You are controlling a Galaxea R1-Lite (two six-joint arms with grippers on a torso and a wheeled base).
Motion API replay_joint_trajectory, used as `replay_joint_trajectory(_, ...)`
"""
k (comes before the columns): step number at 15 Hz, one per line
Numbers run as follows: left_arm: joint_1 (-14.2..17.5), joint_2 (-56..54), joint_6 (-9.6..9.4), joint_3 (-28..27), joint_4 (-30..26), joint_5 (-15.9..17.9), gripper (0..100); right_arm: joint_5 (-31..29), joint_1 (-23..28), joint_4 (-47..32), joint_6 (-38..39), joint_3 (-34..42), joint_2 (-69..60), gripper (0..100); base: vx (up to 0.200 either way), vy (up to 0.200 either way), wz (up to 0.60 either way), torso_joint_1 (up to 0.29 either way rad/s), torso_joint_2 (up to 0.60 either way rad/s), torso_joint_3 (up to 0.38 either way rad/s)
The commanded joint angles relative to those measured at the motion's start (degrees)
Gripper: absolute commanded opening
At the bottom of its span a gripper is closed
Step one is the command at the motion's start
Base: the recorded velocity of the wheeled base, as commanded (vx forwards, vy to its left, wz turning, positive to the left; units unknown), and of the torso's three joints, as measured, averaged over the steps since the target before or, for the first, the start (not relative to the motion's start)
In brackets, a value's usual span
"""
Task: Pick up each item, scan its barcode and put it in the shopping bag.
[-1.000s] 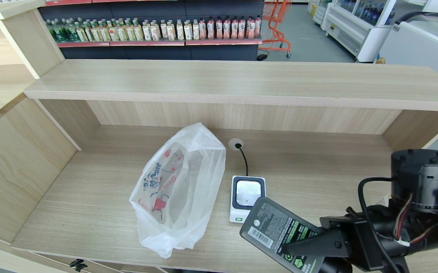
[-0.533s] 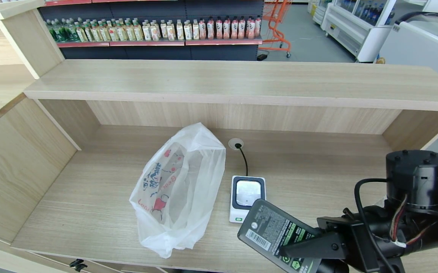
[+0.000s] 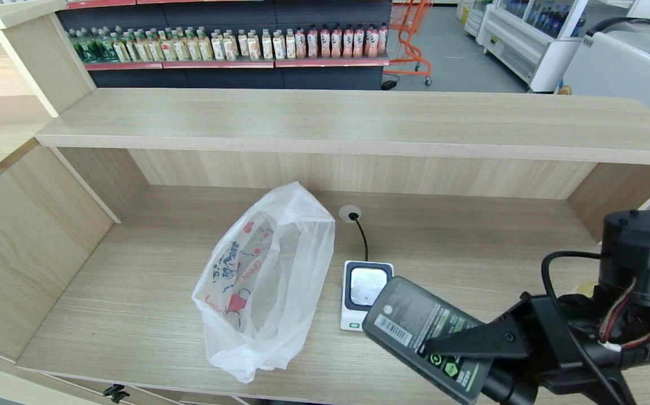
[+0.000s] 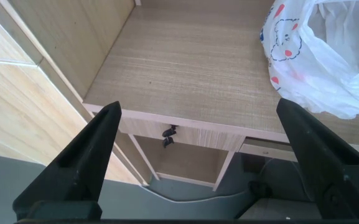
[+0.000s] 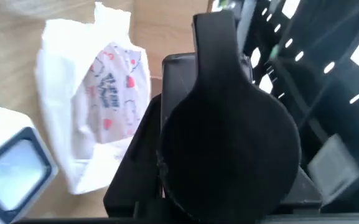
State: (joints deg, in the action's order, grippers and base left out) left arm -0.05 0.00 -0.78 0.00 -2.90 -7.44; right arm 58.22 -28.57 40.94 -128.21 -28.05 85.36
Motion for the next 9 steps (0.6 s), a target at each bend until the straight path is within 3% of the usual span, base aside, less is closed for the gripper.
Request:
replay_joint_trajectory(1, 0.0, 0.0, -0.01, 0.0, 0.0, 0.0, 100, -7.9, 7.8, 0.5, 28.0, 0.5, -8.8, 0, 0.000, 0.000, 0.00, 0.000, 0.00, 0.000)
replay_joint_trajectory(4, 0.0, 0.0, -0.01, 0.0, 0.0, 0.0, 100, -9.8, 19.9, -1.2, 55.8, 2.2, -15.7, 0, 0.000, 0.000, 0.00, 0.000, 0.00, 0.000)
replay_joint_trajectory(5, 0.0, 0.0, -0.01, 0.0, 0.0, 0.0, 100, -11.0, 20.8, -3.2, 69.2, 0.1, -15.4, 0, 0.000, 0.000, 0.00, 0.000, 0.00, 0.000)
replay_joint_trajectory(7, 0.0, 0.0, -0.01, 0.0, 0.0, 0.0, 100, -24.4, 17.6, -5.8, 99.7, -2.9, -14.2, 0, 0.000, 0.000, 0.00, 0.000, 0.00, 0.000)
replay_joint_trajectory(8, 0.0, 0.0, -0.01, 0.0, 0.0, 0.0, 100, -29.9, 14.3, -6.7, 109.0, -3.6, -13.1, 0, 0.000, 0.000, 0.00, 0.000, 0.00, 0.000)
replay_joint_trajectory(9, 0.0, 0.0, -0.01, 0.0, 0.0, 0.0, 100, -41.5, 6.0, -9.0, 132.1, -7.0, -8.9, 0, 0.000, 0.000, 0.00, 0.000, 0.00, 0.000)
